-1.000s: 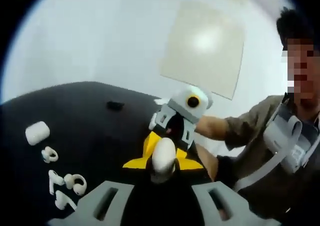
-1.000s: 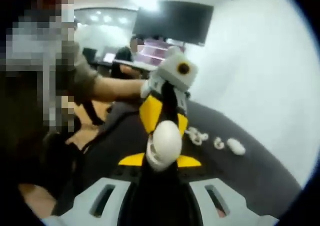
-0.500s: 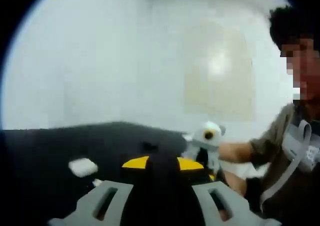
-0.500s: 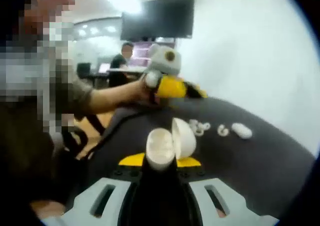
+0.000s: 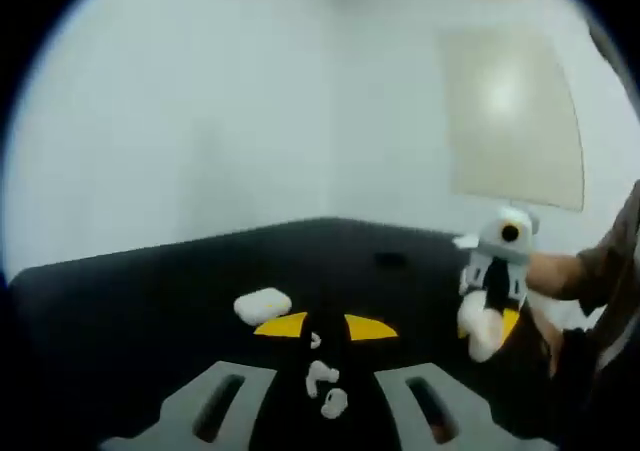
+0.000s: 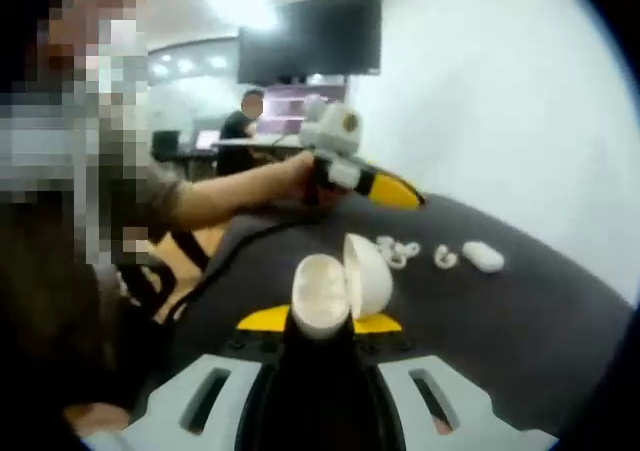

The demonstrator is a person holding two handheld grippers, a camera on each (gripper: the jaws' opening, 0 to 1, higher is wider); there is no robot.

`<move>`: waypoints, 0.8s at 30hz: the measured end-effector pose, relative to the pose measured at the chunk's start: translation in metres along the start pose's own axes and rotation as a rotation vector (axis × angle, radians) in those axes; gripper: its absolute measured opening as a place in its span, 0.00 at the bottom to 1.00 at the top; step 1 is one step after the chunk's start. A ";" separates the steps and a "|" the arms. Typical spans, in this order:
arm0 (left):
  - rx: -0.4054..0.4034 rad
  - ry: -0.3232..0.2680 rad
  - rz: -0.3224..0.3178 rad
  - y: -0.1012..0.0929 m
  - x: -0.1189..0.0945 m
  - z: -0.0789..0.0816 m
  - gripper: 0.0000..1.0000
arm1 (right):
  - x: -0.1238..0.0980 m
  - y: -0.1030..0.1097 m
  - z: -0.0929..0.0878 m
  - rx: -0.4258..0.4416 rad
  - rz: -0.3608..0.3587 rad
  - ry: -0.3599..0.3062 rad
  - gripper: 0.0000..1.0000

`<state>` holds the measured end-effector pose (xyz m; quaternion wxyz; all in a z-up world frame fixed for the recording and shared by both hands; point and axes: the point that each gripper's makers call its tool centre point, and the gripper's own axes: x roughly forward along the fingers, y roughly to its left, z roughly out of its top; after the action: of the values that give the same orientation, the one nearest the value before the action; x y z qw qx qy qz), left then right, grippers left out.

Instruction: Pick up three earphones and place each one into its charging case using tactile feedback, ensure that each earphone is properly inserted and securely positioned inside the case.

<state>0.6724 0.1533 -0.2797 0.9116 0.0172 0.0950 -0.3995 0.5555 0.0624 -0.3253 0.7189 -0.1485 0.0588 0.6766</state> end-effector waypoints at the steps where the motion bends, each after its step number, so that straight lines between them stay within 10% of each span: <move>1: -0.004 0.007 0.004 0.003 0.002 -0.002 0.10 | 0.000 0.000 0.000 0.001 0.001 -0.001 0.22; 7: 0.042 -0.021 -0.033 -0.002 0.005 0.014 0.13 | -0.002 -0.002 -0.001 0.014 0.000 -0.005 0.22; 15: 0.376 0.360 -0.111 -0.029 0.019 0.001 0.11 | -0.007 -0.002 -0.001 0.010 -0.007 -0.010 0.22; 20: 0.316 0.289 -0.277 -0.079 0.011 0.003 0.15 | -0.006 -0.001 0.000 0.008 -0.010 -0.008 0.22; 24: 0.173 0.265 -0.526 -0.130 -0.019 -0.017 0.20 | -0.005 -0.002 0.000 0.008 -0.009 -0.008 0.22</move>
<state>0.5615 0.0805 -0.2867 0.7518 0.1216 0.1800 -0.6226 0.5567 0.0580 -0.3236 0.7226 -0.1431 0.0579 0.6738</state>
